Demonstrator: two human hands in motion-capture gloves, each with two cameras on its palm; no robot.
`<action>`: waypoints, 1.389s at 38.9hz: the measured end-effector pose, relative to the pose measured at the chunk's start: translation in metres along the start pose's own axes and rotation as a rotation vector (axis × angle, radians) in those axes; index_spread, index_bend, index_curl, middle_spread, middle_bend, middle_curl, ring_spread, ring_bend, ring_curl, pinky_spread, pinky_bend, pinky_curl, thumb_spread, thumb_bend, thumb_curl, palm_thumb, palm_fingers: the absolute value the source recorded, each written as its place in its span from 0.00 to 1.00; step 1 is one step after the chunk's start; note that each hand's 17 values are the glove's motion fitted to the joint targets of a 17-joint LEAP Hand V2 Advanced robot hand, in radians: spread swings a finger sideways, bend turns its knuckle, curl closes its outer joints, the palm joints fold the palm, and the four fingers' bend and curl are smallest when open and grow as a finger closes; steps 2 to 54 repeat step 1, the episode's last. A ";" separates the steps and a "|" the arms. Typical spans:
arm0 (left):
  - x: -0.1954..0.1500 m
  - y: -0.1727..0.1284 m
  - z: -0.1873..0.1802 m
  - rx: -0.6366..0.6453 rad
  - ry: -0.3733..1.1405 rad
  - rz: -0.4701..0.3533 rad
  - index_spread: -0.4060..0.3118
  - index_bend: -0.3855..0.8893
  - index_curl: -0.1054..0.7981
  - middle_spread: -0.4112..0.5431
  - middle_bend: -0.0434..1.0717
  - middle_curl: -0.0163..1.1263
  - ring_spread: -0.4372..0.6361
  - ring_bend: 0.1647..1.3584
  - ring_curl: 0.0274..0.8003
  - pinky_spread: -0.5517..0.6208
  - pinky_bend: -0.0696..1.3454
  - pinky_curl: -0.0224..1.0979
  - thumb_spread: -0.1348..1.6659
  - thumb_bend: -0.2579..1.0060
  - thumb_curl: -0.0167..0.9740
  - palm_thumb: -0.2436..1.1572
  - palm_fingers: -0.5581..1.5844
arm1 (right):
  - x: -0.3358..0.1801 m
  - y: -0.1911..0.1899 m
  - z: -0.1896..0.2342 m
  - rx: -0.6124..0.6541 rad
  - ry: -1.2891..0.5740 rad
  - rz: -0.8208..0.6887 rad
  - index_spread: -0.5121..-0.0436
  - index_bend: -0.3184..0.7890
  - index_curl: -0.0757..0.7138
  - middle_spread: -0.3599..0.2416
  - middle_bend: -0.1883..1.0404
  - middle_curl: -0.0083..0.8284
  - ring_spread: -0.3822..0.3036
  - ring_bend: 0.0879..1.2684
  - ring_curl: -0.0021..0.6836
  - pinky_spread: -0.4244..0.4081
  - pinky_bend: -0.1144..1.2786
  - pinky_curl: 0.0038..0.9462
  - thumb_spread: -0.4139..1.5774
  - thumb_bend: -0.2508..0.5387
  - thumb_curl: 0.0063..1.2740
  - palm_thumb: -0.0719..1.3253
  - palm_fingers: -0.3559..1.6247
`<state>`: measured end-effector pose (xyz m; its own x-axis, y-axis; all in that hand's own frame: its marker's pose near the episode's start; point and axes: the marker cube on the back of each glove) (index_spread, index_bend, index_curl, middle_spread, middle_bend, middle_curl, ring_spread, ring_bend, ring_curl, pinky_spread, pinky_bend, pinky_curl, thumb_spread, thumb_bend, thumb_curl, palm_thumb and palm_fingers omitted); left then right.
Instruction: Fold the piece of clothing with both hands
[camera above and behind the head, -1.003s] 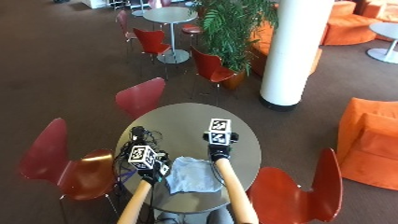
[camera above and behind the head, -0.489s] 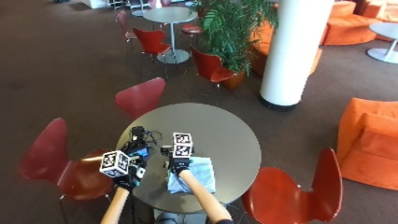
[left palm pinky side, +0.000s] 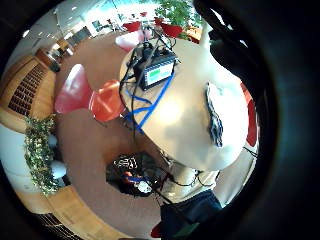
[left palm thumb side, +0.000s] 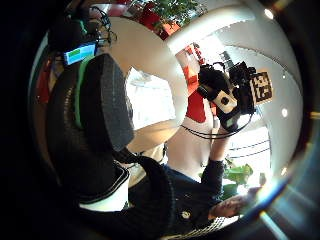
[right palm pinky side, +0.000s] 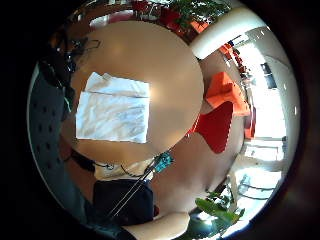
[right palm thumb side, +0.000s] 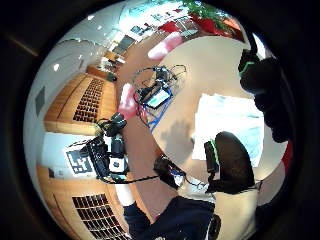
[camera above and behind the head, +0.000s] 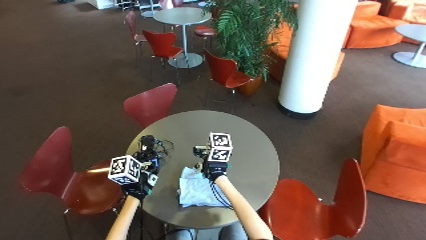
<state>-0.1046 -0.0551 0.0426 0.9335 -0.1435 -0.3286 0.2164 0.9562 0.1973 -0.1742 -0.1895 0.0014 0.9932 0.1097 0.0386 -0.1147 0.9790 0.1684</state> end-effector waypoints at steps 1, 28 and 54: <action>0.002 0.000 0.000 -0.008 -0.003 0.004 0.37 0.52 0.64 0.36 0.17 0.30 0.44 0.14 0.38 0.48 0.17 0.32 0.87 0.20 0.26 0.31 0.61 | 0.005 0.004 -0.003 0.002 0.001 0.001 0.55 0.36 0.42 0.30 0.37 0.57 0.21 0.44 0.63 0.11 0.57 0.41 0.66 0.29 0.37 0.69 0.75; 0.002 0.000 0.000 -0.008 -0.003 0.004 0.37 0.52 0.64 0.36 0.17 0.30 0.44 0.14 0.38 0.48 0.17 0.32 0.87 0.20 0.26 0.31 0.61 | 0.005 0.004 -0.003 0.002 0.001 0.001 0.55 0.36 0.42 0.30 0.37 0.57 0.21 0.44 0.63 0.11 0.57 0.41 0.66 0.29 0.37 0.69 0.75; 0.002 0.000 0.000 -0.008 -0.003 0.004 0.37 0.52 0.64 0.36 0.17 0.30 0.44 0.14 0.38 0.48 0.17 0.32 0.87 0.20 0.26 0.31 0.61 | 0.005 0.004 -0.003 0.002 0.001 0.001 0.55 0.36 0.42 0.30 0.37 0.57 0.21 0.44 0.63 0.11 0.57 0.41 0.66 0.29 0.37 0.69 0.75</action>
